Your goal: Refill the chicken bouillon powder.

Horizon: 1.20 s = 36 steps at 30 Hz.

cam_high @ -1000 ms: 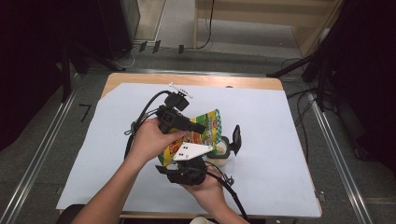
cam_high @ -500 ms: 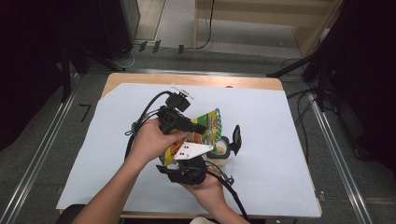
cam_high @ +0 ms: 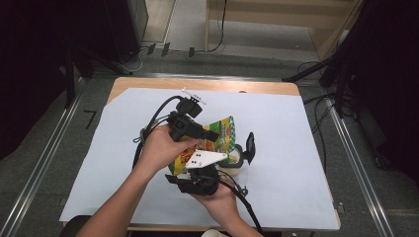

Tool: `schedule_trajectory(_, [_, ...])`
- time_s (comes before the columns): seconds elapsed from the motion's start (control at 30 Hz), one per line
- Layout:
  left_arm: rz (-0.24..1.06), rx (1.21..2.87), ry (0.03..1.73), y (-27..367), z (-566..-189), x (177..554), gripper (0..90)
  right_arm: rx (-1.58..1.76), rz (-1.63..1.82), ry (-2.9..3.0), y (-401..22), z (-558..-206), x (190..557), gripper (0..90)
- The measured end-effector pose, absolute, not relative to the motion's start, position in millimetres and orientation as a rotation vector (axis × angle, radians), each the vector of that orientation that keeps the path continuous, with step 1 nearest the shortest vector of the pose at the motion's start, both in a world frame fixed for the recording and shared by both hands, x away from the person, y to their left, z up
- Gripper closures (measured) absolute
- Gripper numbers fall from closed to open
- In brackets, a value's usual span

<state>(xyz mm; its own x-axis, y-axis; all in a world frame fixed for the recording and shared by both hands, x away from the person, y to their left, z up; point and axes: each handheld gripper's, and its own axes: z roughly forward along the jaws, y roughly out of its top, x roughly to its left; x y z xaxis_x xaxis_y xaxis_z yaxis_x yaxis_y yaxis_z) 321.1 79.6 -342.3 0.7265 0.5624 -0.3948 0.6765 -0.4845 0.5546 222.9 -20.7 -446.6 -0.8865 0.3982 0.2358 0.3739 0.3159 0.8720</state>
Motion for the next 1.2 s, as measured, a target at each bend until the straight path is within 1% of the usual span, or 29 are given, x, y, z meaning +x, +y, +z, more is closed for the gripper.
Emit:
schedule_trajectory(0.4, [-0.234,2.215,0.929,78.5,-344.7,325.5,76.6,0.754,1.653,2.532,-22.3,-446.6,223.8,65.4])
schedule_trajectory(1.2, [-0.237,2.223,0.921,76.2,-346.5,331.2,76.5,0.736,1.629,2.547,-24.7,-446.6,229.1,65.5])
